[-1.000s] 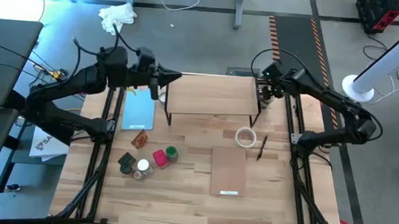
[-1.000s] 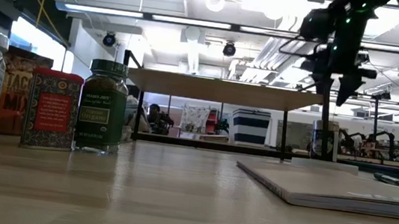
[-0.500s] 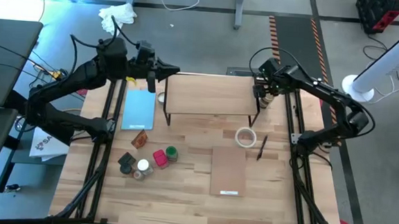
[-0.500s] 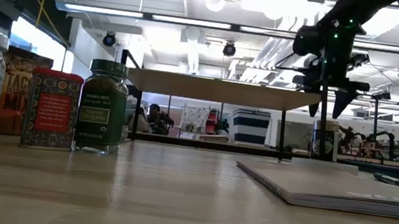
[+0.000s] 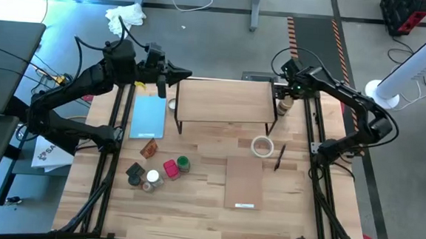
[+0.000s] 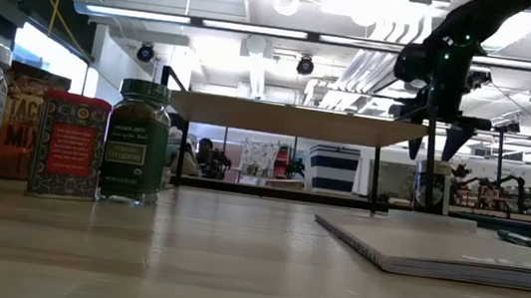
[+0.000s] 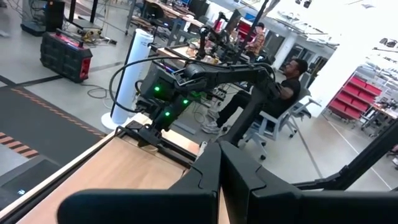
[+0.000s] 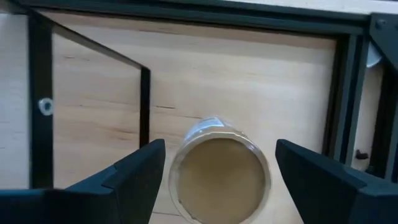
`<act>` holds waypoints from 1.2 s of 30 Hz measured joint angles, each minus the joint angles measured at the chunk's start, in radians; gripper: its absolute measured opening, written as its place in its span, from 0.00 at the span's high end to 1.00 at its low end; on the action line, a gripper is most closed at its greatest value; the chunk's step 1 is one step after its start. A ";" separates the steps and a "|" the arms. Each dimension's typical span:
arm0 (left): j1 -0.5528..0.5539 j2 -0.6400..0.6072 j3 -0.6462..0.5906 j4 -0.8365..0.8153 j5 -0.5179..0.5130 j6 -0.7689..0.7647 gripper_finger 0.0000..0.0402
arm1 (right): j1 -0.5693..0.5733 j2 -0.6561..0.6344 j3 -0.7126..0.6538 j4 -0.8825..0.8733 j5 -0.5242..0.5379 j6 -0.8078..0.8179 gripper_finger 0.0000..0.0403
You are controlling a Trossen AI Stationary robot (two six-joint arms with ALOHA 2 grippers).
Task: Shelf spices
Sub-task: Move the brown seasoning bottle to the middle left of the table
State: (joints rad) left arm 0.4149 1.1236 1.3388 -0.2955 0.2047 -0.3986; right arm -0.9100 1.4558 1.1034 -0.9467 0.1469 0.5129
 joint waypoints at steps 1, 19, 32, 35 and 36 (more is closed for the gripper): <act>0.000 0.000 0.000 0.000 0.000 -0.001 1.00 | 0.000 0.002 0.000 0.000 0.001 -0.014 0.25; -0.003 0.000 0.000 -0.079 0.023 -0.019 1.00 | 0.000 0.001 -0.028 -0.028 0.018 0.044 0.25; -0.003 0.000 0.000 -0.077 0.053 -0.018 1.00 | 0.009 -0.003 -0.045 0.046 -0.037 0.070 0.25; -0.003 0.000 0.000 -0.077 0.053 -0.018 1.00 | 0.007 -0.007 -0.026 0.039 -0.035 0.061 0.25; -0.003 0.000 0.000 -0.077 0.053 -0.018 1.00 | 0.007 -0.006 -0.018 0.034 -0.030 0.056 0.25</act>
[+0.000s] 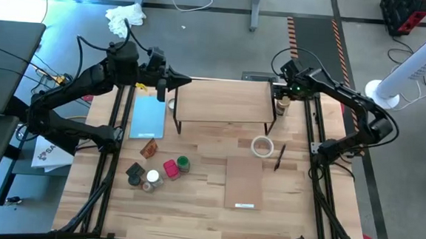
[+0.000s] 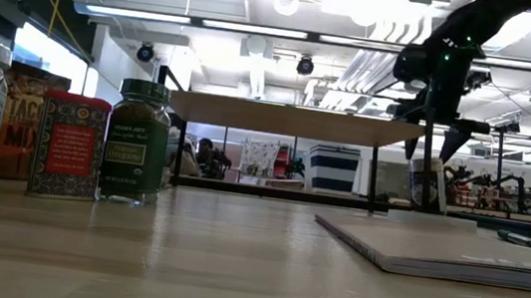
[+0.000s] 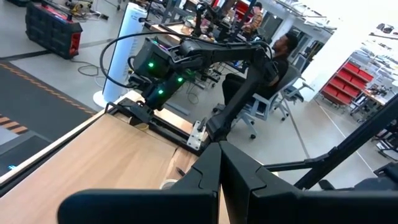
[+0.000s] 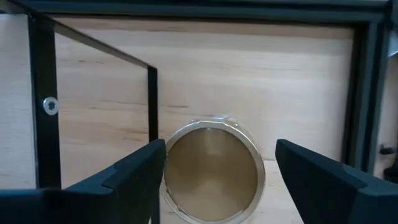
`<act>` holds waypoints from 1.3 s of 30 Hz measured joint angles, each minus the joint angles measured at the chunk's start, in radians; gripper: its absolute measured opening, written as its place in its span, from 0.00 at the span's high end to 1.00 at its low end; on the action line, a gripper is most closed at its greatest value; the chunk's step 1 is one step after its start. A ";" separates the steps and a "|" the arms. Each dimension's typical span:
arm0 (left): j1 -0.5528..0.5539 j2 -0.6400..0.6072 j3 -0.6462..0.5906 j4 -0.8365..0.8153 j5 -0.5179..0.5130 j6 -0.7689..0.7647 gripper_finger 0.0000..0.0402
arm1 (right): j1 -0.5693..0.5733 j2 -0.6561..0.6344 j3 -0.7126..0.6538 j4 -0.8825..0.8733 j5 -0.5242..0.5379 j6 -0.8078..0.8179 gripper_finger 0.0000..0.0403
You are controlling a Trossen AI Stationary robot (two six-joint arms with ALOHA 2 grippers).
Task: Shelf spices
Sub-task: Move the brown seasoning bottle to the middle left of the table
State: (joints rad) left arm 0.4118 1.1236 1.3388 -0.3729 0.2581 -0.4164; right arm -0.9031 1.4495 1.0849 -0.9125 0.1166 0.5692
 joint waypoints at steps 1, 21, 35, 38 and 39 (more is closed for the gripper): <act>0.000 0.000 0.000 0.000 0.000 0.001 1.00 | 0.000 0.001 0.007 0.000 0.006 -0.007 0.25; 0.000 0.000 0.000 -0.037 0.002 0.001 1.00 | 0.025 -0.004 0.012 -0.063 0.036 0.009 0.25; 0.000 0.000 0.000 -0.056 0.002 -0.002 1.00 | 0.040 -0.007 -0.031 -0.060 0.058 0.086 0.25; 0.000 0.000 0.000 -0.057 0.002 -0.001 1.00 | 0.040 -0.007 -0.032 -0.061 0.058 0.087 0.25; 0.000 0.000 0.000 -0.057 0.002 -0.001 1.00 | 0.040 -0.005 -0.032 -0.062 0.058 0.089 0.25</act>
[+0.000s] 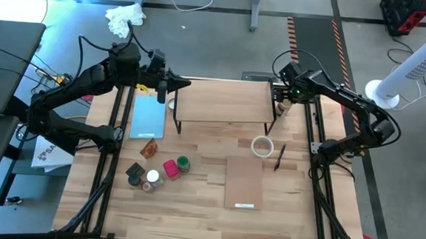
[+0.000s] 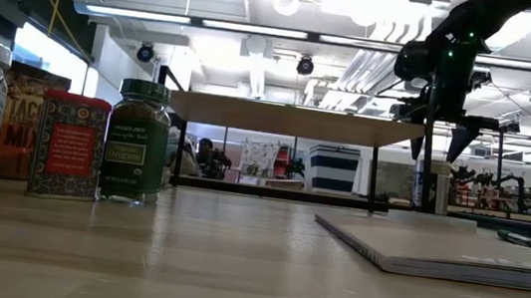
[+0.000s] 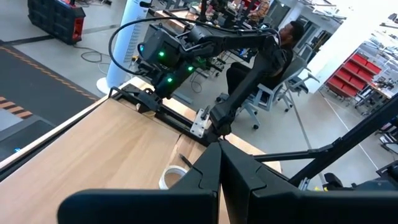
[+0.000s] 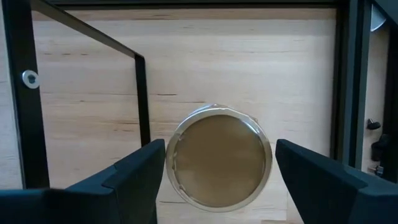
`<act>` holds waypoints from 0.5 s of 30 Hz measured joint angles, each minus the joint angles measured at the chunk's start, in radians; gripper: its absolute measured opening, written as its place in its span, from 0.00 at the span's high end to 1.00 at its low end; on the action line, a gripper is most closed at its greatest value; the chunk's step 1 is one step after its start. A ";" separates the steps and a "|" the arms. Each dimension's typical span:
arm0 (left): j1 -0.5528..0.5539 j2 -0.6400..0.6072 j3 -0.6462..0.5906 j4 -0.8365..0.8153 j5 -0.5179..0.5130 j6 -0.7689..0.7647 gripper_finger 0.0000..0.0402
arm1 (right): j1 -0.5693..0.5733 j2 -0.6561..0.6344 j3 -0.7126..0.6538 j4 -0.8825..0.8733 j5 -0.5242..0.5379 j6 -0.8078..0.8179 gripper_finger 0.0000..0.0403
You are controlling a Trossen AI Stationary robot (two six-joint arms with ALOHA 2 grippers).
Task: Shelf spices
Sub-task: Move the brown seasoning bottle to the middle left of the table
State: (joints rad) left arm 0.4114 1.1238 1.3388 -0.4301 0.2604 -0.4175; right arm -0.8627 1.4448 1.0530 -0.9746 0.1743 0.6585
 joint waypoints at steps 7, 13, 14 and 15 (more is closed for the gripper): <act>0.000 0.000 0.000 -0.004 0.000 0.000 1.00 | 0.008 0.038 0.001 0.026 -0.053 0.007 0.25; 0.000 0.000 0.000 -0.041 0.001 0.000 1.00 | 0.006 0.040 0.001 0.022 -0.040 0.019 0.25; 0.000 0.000 0.000 -0.046 0.004 0.000 1.00 | 0.006 0.040 -0.002 0.025 -0.040 0.020 0.25; 0.000 0.000 0.000 -0.049 0.005 0.000 1.00 | 0.005 0.039 -0.008 0.027 -0.045 0.027 0.25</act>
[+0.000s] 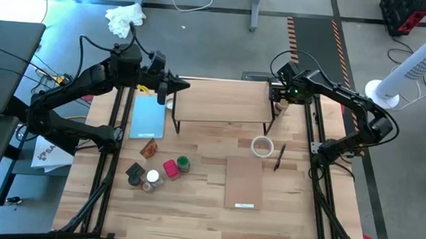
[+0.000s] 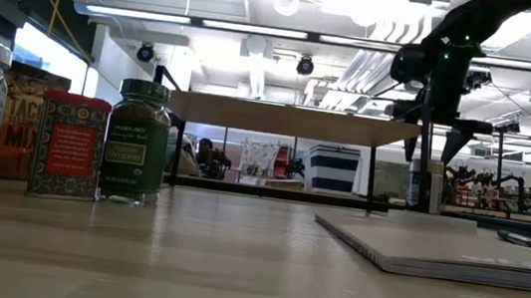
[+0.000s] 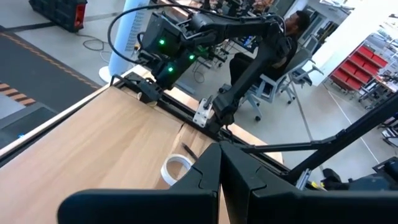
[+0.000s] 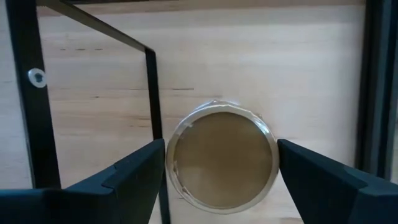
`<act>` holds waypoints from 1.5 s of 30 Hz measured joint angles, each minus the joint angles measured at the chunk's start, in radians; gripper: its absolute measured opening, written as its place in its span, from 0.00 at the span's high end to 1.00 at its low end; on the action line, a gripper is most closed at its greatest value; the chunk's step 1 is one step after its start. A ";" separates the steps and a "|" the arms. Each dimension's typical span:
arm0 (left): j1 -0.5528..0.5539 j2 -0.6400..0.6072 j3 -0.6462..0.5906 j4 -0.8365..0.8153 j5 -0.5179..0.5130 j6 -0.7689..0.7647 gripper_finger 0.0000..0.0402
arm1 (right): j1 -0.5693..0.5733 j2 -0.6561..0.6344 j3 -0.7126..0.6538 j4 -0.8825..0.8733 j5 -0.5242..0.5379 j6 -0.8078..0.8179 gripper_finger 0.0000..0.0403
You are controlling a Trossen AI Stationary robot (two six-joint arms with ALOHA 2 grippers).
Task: Shelf spices
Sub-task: Move the brown seasoning bottle to the middle left of the table
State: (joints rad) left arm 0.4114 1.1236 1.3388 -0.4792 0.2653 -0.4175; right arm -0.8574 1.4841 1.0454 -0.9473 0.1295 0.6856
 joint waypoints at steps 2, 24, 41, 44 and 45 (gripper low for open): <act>0.000 0.000 0.000 -0.002 0.000 0.000 1.00 | 0.000 -0.001 -0.011 0.003 -0.012 0.010 0.25; 0.000 -0.004 0.000 0.005 0.052 -0.019 1.00 | -0.019 -0.006 -0.019 0.025 -0.022 -0.002 0.38; 0.000 -0.015 0.000 0.011 0.050 -0.015 1.00 | -0.117 -0.173 -0.038 -0.061 0.017 -0.075 0.38; 0.000 -0.015 0.000 0.011 0.050 -0.016 1.00 | -0.116 -0.192 -0.037 -0.081 -0.011 -0.072 0.38; 0.000 -0.015 0.000 0.011 0.050 -0.016 1.00 | -0.116 -0.204 -0.037 -0.089 -0.018 -0.073 0.38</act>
State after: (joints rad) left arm 0.4116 1.1091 1.3384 -0.4679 0.3153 -0.4331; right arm -0.9733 1.2806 1.0084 -1.0360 0.1116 0.6130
